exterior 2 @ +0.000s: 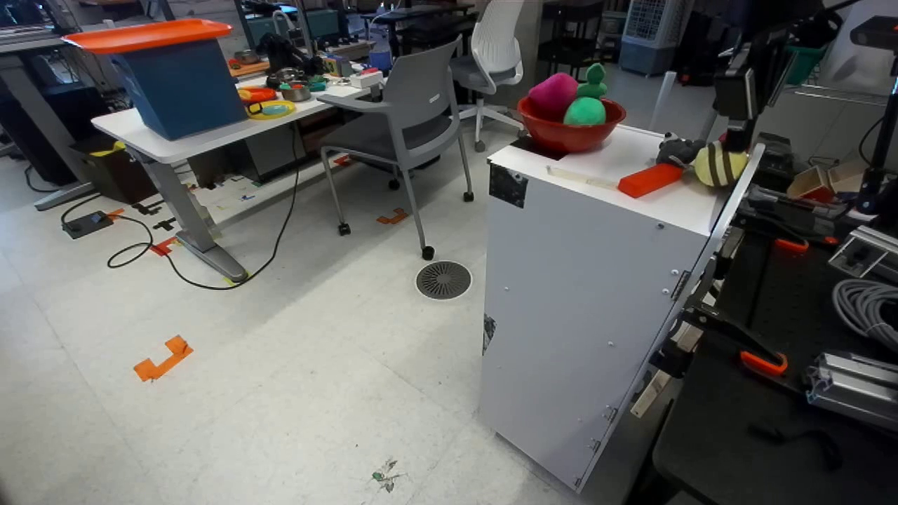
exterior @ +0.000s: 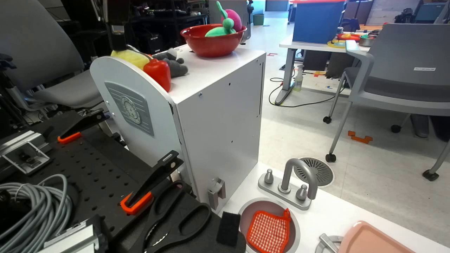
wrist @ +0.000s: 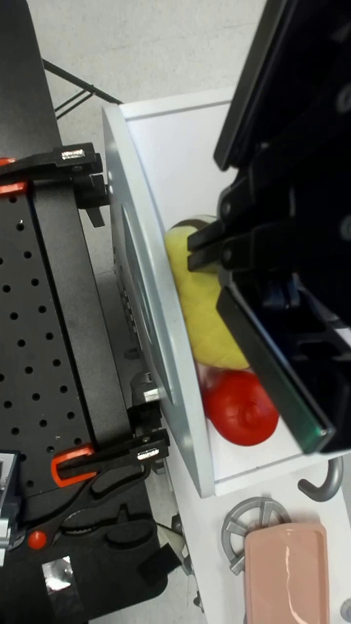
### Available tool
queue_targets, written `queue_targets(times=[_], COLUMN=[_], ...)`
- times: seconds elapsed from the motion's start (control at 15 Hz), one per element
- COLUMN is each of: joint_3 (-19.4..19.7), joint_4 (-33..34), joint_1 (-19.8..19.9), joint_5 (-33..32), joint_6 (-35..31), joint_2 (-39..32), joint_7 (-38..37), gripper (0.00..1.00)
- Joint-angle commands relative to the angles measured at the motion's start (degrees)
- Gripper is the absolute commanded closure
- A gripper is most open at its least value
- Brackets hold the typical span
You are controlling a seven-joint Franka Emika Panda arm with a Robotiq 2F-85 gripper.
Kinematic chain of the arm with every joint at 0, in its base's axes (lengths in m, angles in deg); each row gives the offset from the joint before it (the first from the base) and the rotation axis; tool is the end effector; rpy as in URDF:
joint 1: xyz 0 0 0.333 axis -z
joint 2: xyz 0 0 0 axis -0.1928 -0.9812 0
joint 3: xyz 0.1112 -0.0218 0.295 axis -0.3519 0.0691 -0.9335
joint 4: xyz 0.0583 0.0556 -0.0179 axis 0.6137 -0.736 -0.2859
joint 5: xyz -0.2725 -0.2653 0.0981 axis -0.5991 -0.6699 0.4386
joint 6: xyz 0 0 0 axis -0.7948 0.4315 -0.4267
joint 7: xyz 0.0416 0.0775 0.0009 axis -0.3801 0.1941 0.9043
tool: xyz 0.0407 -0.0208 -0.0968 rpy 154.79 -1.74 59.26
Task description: Pick the yellow object and put it in the bowl
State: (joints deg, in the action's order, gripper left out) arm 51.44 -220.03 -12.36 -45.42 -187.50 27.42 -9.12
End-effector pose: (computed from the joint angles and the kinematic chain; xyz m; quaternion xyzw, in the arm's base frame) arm 0.4319 0.0208 0.3057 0.9916 -0.0890 -0.0933 0.0037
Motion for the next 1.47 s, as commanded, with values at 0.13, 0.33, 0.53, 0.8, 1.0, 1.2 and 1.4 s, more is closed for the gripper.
queue_targets(times=[0.13, 0.33, 0.53, 0.8, 1.0, 1.2, 1.4], joint_3=[0.09, -0.02, -0.08, 0.15, 0.07, -0.23, -0.52], joint_4=[-2.52, -3.10, -3.98, -6.34, -7.73, -8.63, -9.65], joint_1=[0.75, 0.87, 1.11, 2.32, 3.66, 4.85, 5.69], joint_5=[0.34, 0.14, -0.20, -0.67, -1.04, -1.28, -1.54], joint_6=[-0.95, -0.97, -1.24, -2.09, -2.81, -2.72, -2.93], joint_2=[4.28, 5.55, 7.29, 11.82, 14.95, 17.65, 20.05], joint_7=[-0.42, -0.75, -1.46, -3.70, -5.07, -5.87, -6.60], gripper=[0.99, 0.99, 0.99, 0.99, 0.99, 0.99, 0.99])
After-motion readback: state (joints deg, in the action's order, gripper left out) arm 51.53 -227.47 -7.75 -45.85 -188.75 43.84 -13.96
